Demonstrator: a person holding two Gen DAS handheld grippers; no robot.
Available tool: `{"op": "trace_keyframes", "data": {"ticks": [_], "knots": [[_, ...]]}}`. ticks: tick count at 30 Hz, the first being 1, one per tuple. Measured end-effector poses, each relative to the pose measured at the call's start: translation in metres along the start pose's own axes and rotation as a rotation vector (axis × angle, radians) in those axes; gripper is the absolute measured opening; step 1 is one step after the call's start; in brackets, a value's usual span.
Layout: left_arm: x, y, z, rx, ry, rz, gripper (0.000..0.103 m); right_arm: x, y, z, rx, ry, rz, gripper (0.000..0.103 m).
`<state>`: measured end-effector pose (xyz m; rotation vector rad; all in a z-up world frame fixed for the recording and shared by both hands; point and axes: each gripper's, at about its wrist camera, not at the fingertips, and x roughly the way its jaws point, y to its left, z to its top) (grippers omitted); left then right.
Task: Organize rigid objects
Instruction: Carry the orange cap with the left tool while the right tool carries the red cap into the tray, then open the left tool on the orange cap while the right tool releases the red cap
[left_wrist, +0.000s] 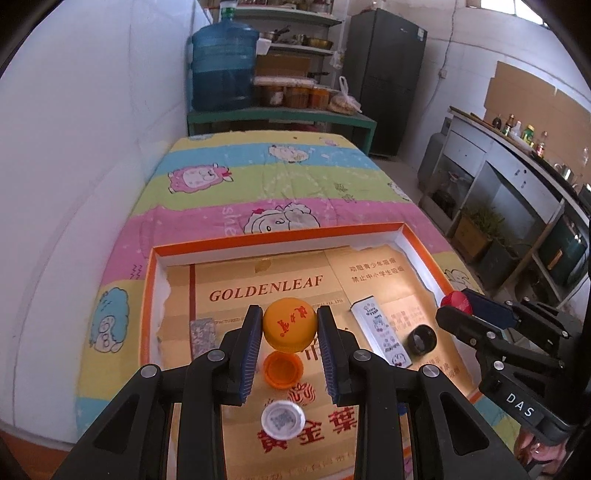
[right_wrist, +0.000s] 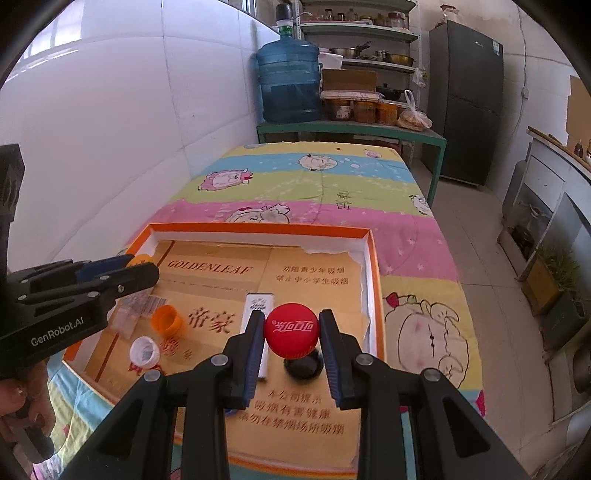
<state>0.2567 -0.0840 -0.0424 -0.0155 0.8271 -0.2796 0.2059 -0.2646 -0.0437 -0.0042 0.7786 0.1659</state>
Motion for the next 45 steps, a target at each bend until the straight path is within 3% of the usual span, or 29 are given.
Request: {"op": "trace_keyframes", "data": {"ticks": [16, 30, 45], "knots": [[0.052, 0.015, 0.004, -0.092, 0.087, 0.015, 0.031, 0.052, -0.012, 0.008, -0.025, 0.087, 0.001, 0.03], [0.068, -0.012, -0.007, -0.021, 0.12, -0.032, 0.031, 0.07, -0.021, 0.002, -0.014, 0.13, -0.019, 0.03], [0.071, -0.023, -0.01, 0.026, 0.139, 0.005, 0.031, 0.074, -0.019, 0.0, -0.023, 0.151, -0.031, 0.03]]}}
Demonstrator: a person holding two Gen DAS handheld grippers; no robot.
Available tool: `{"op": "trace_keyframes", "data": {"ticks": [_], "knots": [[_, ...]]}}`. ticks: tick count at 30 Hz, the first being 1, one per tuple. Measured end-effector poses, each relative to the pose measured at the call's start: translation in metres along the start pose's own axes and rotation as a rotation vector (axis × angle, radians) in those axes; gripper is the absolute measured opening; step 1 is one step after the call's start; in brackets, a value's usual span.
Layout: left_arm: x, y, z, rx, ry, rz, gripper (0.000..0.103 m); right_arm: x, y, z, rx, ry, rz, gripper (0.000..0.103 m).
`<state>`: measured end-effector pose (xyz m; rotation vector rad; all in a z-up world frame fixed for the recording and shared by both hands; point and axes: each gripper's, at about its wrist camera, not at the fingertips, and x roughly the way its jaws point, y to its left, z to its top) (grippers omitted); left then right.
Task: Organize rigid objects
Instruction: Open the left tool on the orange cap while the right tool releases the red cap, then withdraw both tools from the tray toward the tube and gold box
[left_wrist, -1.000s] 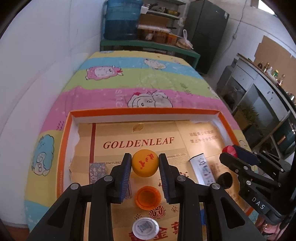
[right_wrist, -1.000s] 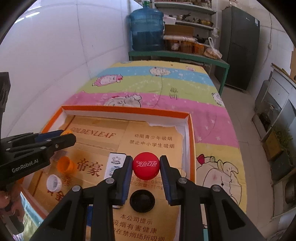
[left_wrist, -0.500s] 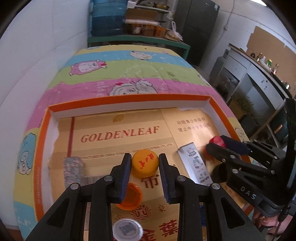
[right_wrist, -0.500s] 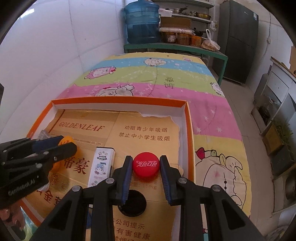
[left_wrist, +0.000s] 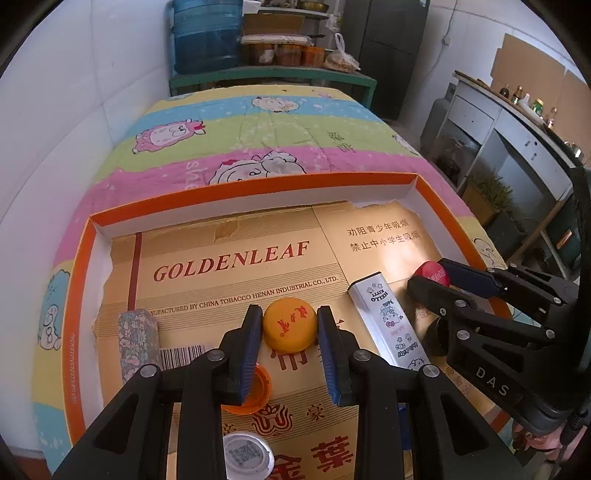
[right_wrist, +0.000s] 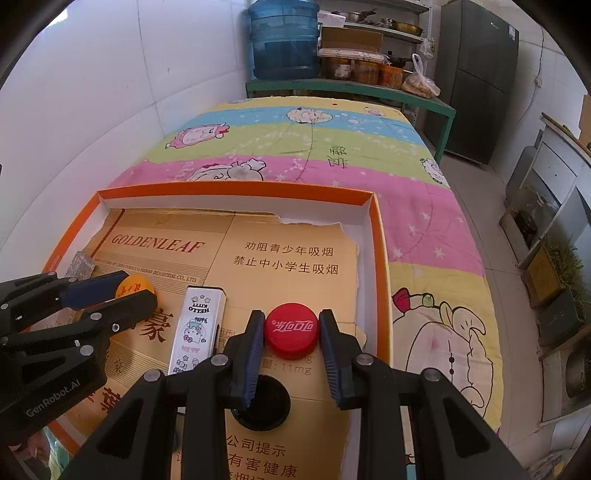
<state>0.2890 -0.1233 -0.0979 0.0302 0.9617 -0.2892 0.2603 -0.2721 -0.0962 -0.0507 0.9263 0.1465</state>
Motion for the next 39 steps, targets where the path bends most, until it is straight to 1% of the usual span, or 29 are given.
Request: {"op": "trace_keyframes", "data": {"ticks": [8, 13, 24, 39], "knots": [[0.001, 0.001, 0.0, -0.009, 0.005, -0.031, 0.043, 0.0, 0.001, 0.0, 0.007, 0.006, -0.003, 0.031], [-0.006, 0.002, -0.001, -0.017, -0.009, -0.041, 0.043, -0.006, 0.0, -0.002, 0.023, -0.012, -0.001, 0.031], [-0.037, -0.003, -0.005, 0.005, -0.079, 0.014, 0.043, -0.027, 0.002, -0.004, 0.048, -0.06, -0.003, 0.031], [-0.086, -0.001, -0.023, -0.016, -0.148, 0.045, 0.043, -0.067, 0.014, -0.015, 0.071, -0.116, 0.008, 0.031]]}}
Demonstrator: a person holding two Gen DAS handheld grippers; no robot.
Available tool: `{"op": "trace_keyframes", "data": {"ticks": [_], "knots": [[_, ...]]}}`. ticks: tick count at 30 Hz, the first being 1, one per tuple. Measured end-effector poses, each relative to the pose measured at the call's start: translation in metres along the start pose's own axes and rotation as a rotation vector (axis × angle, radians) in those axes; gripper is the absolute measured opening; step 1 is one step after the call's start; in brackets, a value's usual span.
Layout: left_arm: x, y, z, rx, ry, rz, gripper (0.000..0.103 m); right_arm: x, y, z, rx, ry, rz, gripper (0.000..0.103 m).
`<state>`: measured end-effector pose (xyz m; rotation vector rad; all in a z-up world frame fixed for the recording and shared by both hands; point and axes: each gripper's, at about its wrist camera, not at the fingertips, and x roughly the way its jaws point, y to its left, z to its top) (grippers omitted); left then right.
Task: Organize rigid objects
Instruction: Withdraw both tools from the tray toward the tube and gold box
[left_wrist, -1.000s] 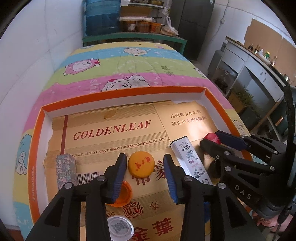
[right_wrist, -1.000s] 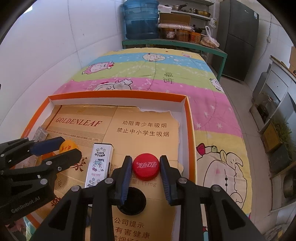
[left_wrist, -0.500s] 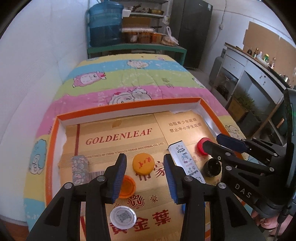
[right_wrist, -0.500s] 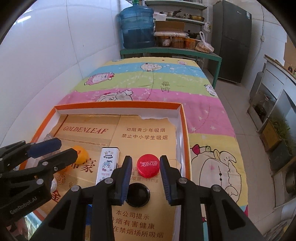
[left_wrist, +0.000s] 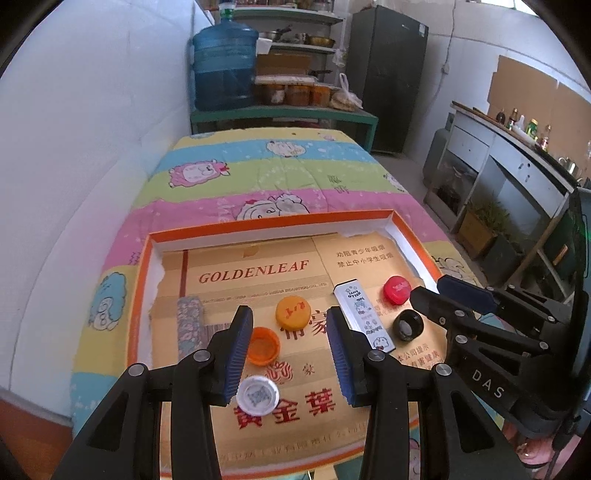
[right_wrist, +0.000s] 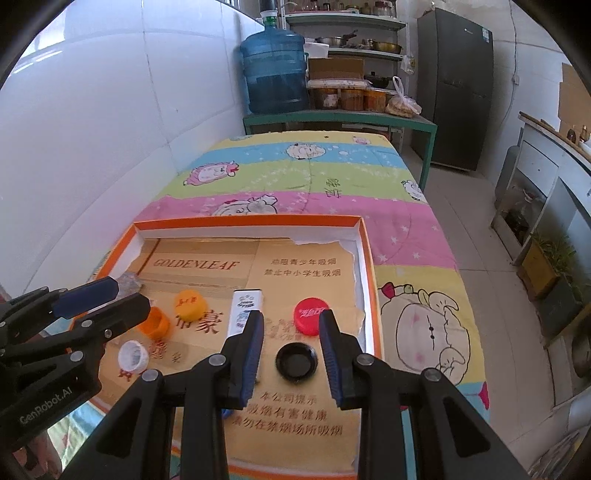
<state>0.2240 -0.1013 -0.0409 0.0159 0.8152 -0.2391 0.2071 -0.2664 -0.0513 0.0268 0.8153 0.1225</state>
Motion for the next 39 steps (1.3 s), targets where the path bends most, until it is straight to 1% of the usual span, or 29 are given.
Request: {"op": "trace_keyframes", "data": {"ticks": [14, 22, 39], "knots": [[-0.049, 0.008, -0.023, -0.035, -0.043, 0.016, 0.043, -0.038, 0.024, -0.019, 0.001, -0.027, 0.017, 0.031], [-0.076, 0.009, -0.037, -0.041, -0.057, 0.015, 0.043, -0.066, 0.038, -0.033, -0.003, -0.046, 0.023, 0.031], [-0.125, 0.022, -0.07, -0.077, -0.077, 0.013, 0.043, -0.103, 0.058, -0.06, -0.02, -0.059, 0.023, 0.031]]}}
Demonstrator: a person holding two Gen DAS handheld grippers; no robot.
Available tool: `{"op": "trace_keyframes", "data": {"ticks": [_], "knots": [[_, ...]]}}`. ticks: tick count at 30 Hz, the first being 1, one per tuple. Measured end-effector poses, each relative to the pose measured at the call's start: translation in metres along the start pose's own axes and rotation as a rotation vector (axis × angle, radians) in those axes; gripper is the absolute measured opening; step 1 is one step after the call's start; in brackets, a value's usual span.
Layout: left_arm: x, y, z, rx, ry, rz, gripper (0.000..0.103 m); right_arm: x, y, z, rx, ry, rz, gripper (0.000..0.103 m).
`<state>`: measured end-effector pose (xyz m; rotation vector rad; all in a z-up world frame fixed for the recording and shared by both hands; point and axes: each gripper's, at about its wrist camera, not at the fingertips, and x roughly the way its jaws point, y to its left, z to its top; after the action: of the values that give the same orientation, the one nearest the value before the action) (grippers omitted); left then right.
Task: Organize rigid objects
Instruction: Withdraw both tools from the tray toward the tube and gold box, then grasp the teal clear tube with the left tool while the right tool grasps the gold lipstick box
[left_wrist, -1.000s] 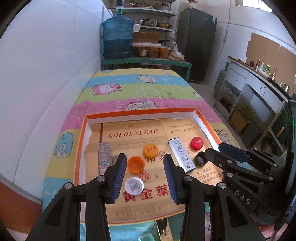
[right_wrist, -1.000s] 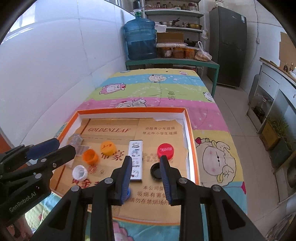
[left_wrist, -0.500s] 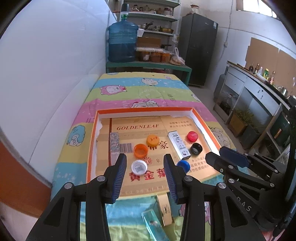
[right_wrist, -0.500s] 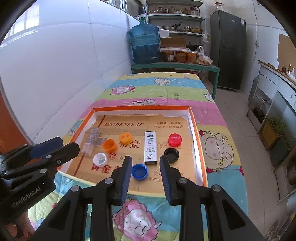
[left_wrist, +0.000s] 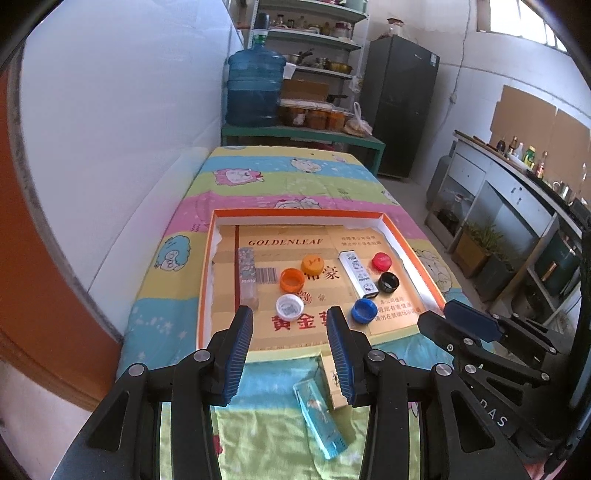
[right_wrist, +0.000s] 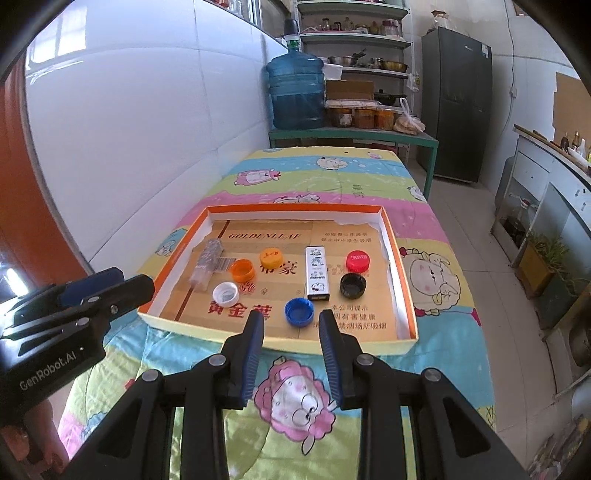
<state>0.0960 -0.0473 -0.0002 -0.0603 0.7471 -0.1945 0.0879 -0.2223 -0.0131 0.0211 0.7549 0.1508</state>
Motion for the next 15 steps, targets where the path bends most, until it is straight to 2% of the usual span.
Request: {"op": "trace_keyframes", "data": {"ticks": [15], "knots": [[-0.013, 0.002, -0.032, 0.0, 0.017, 0.003, 0.043, -0.015, 0.01, -0.031, 0.009, 0.03, -0.005, 0.032]]}}
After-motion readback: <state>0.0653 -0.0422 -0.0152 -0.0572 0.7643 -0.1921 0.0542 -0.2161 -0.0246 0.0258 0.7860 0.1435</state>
